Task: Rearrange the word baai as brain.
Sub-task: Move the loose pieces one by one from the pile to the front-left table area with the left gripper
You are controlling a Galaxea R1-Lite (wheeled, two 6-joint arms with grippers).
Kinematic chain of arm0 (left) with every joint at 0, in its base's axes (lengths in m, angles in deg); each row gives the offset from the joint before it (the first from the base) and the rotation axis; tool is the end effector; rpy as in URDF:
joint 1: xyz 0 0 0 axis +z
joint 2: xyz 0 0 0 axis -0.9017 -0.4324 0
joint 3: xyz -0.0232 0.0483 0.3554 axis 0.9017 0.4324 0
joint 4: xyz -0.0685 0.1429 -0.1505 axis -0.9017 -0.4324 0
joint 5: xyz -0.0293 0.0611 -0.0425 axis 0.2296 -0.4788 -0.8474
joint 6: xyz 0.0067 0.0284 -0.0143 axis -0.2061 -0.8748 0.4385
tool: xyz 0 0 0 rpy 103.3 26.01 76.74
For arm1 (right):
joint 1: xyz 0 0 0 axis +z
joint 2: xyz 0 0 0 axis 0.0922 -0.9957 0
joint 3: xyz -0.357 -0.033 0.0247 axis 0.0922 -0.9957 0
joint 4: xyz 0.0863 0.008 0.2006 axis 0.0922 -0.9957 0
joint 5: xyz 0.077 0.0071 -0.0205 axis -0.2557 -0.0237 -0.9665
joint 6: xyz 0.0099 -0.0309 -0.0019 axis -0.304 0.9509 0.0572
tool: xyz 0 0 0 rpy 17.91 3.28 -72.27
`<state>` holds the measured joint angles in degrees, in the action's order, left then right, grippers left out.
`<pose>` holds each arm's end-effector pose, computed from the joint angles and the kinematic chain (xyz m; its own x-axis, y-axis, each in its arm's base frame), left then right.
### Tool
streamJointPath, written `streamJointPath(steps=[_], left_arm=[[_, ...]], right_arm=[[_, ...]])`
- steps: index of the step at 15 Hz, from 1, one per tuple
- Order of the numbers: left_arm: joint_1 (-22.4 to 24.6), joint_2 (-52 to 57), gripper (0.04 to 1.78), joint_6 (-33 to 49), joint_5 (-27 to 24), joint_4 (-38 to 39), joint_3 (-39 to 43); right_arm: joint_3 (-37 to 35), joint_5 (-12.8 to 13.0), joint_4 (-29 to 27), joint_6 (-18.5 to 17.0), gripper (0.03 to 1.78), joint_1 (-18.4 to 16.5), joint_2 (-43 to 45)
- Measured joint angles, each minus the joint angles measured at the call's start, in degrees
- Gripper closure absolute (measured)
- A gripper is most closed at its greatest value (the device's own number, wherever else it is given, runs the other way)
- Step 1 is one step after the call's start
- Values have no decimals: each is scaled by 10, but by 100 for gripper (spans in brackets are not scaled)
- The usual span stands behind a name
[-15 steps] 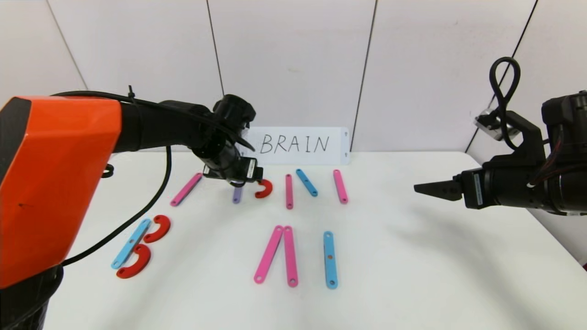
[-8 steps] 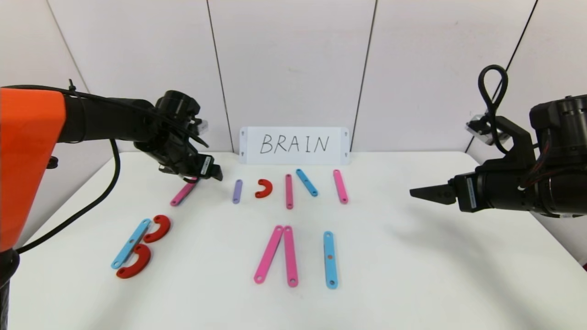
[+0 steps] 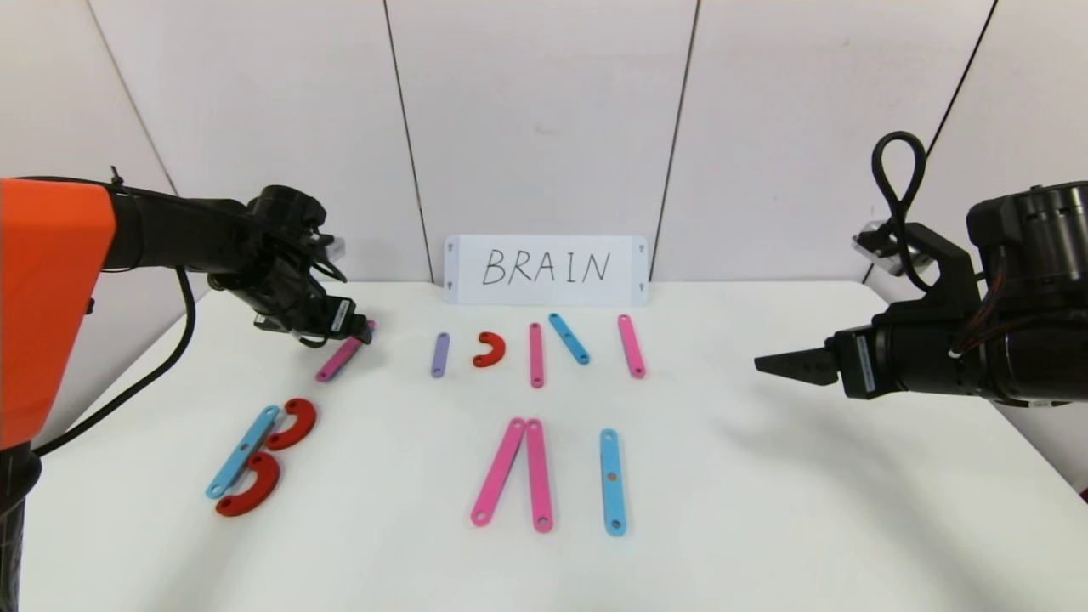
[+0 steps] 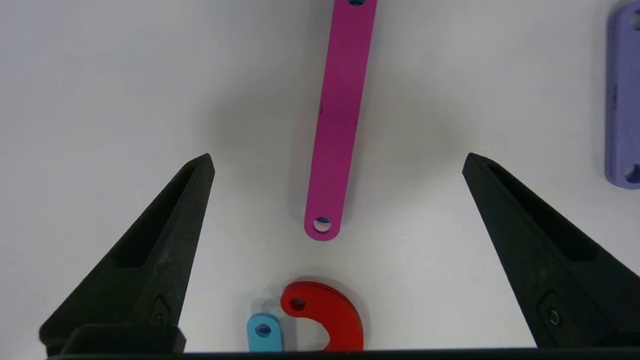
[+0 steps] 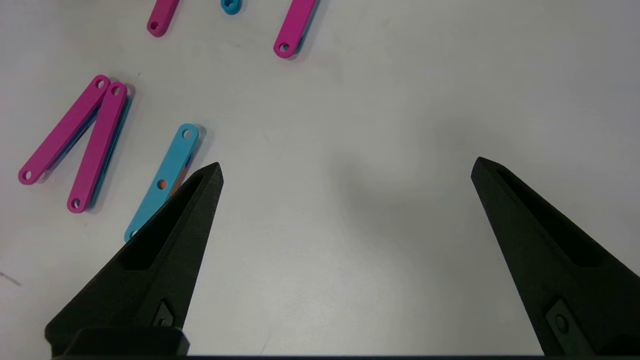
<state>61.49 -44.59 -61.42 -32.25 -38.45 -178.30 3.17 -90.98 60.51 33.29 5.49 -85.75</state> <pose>0.4973 -0.0239 0.1908 0.6072 0.0058 -0.7945 0.0863 0.9936 0.0732 0.2906 0.0633 0.2323 0.7175 0.3801 -0.5838 -0.3782 0.9163 0.1318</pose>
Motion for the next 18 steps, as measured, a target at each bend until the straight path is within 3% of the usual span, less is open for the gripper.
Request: streamJointPath(steps=[5, 7, 10, 15, 16, 18], left_arm=[[13, -37, 9, 5, -8, 0, -18], [14, -44, 19, 6, -19, 0, -23], [14, -51, 52, 7, -27, 0, -26], [14, -59, 139, 8, -28, 0, -28], [14, -60, 149, 7, -28, 1, -29], [14, -62, 152, 7, -28, 1, -30]], right_arm=[[-1, 1, 0, 1, 7, 1, -3], [-1, 1, 0, 2, 7, 1, -4], [-2, 1, 0, 2, 7, 1, -5], [-3, 1, 0, 2, 7, 1, -5], [-3, 0, 0, 2, 7, 1, -5], [-3, 1, 0, 2, 7, 1, -5]])
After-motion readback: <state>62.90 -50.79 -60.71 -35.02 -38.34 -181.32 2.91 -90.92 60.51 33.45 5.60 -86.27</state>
